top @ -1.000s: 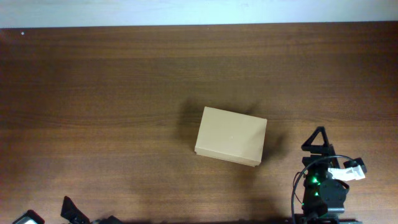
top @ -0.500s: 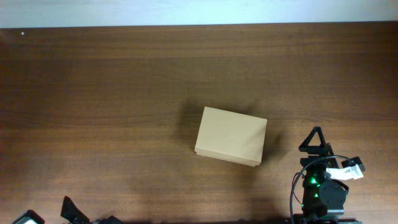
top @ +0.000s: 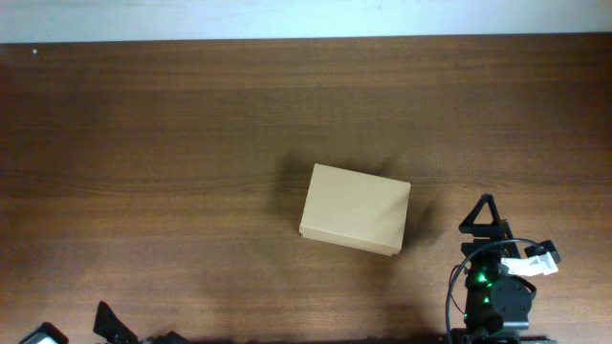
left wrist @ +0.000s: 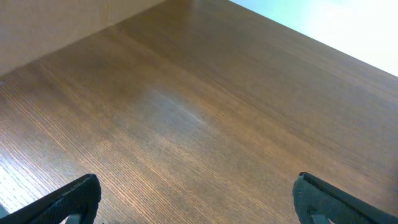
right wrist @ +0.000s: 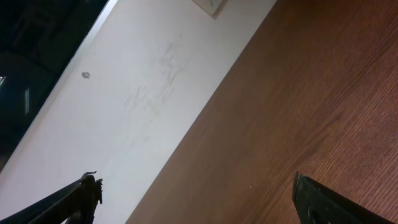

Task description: Pack container

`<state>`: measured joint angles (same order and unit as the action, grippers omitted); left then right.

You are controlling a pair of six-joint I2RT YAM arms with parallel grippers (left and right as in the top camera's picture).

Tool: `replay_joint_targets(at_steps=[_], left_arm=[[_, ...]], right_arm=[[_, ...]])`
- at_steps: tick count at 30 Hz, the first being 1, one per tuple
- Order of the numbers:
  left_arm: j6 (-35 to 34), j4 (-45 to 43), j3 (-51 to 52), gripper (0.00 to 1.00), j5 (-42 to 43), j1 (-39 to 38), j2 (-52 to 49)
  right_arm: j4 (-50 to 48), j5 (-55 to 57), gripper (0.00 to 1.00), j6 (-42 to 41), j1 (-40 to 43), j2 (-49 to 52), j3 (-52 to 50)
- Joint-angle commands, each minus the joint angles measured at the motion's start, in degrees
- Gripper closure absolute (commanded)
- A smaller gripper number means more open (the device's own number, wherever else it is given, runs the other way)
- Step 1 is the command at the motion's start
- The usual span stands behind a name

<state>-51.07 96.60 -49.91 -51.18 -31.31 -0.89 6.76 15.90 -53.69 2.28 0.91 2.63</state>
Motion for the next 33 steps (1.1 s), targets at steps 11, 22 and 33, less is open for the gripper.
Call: replay_joint_targets(at_steps=[11,22,33], left_arm=[[-0.74,0.04,0.15,0.01,-0.13,0.35,0.46],[-0.76,-25.31,0.17,0.01,-8.85,1.68,-0.09],[-0.76,-52.72,7.1,0.01,30.34,24.55,-6.08]], right_arm=[[-0.39,-0.7,0.01,0.9,0.26,-0.72,-0.92],[-0.39,-0.7,0.01,0.9,0.26,-0.72,-0.92],[-0.39,-0.7,0.01,0.9,0.26,-0.72,-0.92]])
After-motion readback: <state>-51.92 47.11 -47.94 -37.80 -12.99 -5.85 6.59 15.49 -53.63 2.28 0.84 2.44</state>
